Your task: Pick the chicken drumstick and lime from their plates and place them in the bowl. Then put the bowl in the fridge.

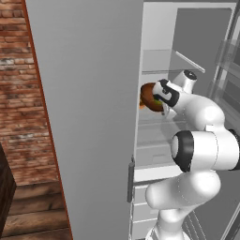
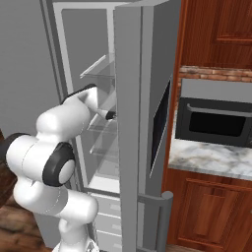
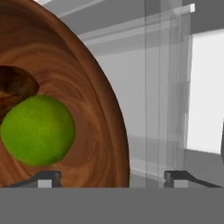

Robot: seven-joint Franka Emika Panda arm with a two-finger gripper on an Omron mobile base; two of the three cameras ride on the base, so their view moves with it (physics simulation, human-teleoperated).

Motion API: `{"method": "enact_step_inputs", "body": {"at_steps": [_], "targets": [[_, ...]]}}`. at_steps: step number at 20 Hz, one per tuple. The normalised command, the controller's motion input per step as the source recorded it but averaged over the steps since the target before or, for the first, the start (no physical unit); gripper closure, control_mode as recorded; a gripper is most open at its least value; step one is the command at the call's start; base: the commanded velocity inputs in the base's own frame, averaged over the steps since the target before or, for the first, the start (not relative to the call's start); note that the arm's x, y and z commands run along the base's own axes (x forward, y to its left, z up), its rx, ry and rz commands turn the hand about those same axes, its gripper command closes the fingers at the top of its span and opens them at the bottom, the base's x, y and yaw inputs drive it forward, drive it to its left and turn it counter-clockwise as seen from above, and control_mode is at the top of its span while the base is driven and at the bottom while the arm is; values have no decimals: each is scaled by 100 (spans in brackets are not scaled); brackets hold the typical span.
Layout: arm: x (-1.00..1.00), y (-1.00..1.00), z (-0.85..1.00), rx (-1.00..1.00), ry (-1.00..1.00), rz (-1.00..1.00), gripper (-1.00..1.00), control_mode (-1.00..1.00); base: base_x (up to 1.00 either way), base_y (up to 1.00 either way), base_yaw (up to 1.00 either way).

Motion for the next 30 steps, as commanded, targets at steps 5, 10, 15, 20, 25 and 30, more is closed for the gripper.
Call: {"method": "enact_step_inputs", "body": {"at_steps": [5, 10, 15, 20, 25, 30], "targets": [[-18, 14, 13, -1, -6, 3, -100, -100, 0, 0, 0], [-34, 11, 28, -8, -1, 0, -100, -100, 0, 0, 0], [-49, 2, 29, -12, 0, 0, -100, -100, 0, 0, 0], [-63, 3, 23, -8, 0, 0, -100, -100, 0, 0, 0], [-83, 6, 9, -9, -8, 0, -100, -100, 0, 0, 0], [-90, 13, 2, -7, -11, 0, -100, -100, 0, 0, 0]]}}
